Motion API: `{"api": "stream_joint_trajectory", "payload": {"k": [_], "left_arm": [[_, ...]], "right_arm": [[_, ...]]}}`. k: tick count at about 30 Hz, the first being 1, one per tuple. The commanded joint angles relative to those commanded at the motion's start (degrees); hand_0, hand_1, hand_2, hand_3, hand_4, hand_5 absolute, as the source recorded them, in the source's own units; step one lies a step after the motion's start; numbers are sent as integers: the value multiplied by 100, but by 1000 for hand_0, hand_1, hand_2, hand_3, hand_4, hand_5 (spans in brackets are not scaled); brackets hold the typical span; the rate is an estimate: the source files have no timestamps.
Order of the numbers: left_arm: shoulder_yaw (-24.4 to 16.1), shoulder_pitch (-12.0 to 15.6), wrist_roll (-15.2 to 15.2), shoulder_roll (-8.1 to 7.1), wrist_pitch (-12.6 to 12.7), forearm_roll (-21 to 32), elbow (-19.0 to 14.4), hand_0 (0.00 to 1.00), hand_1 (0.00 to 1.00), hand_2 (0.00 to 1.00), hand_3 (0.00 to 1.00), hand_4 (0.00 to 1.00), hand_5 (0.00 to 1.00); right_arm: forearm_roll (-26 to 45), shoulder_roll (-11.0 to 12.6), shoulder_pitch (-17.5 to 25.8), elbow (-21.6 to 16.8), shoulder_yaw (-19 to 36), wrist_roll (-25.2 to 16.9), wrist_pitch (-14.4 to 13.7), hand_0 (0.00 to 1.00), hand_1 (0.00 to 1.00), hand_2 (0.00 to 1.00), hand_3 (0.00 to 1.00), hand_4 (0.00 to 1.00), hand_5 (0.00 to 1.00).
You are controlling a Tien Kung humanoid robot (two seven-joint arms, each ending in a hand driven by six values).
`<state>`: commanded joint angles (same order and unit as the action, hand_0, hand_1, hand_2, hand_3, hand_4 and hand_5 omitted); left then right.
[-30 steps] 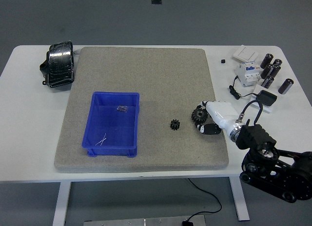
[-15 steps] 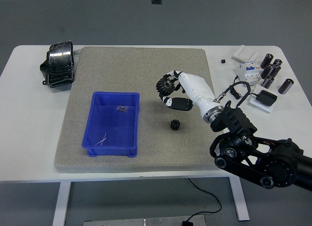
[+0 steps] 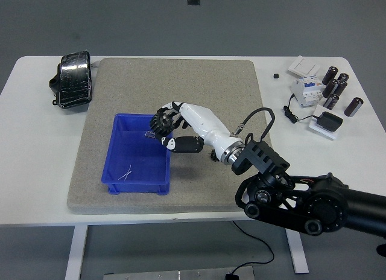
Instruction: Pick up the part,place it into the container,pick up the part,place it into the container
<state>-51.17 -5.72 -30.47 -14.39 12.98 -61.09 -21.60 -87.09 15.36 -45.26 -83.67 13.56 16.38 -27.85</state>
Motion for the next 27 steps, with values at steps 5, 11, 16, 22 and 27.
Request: {"api": "stream_joint_trajectory", "payload": {"k": [5,11,16,22,27], "left_arm": [[-21,-1,-11,-6,-7,-30,-1,660,640,583,546,657,633],[-44,-14,-19,-10,-21,-62,1,660,640,583,546,658,633],[-58,-23,-23,-16,-27,-79,0,660,640,583,545,658,632],[-71,-19,-38,-19,-31,-98,-5,661,640,583,545,658,633],[-75,-18,-39,-19,-33,-101,-7,661,640,582,545,658,632]], "right_arm": [[-165,-51,-129,17,-142,83,317,638,618,623,676,476,119],[-254,-115,-265,12,-250,141,502,666,652,649,692,456,184],[-261,-147,-312,46,-271,155,600,757,750,743,729,599,218],[-267,-171,-345,98,-246,174,852,886,876,881,884,689,187],[-230,-175,-349,110,-237,144,927,949,924,935,937,757,200]]}}
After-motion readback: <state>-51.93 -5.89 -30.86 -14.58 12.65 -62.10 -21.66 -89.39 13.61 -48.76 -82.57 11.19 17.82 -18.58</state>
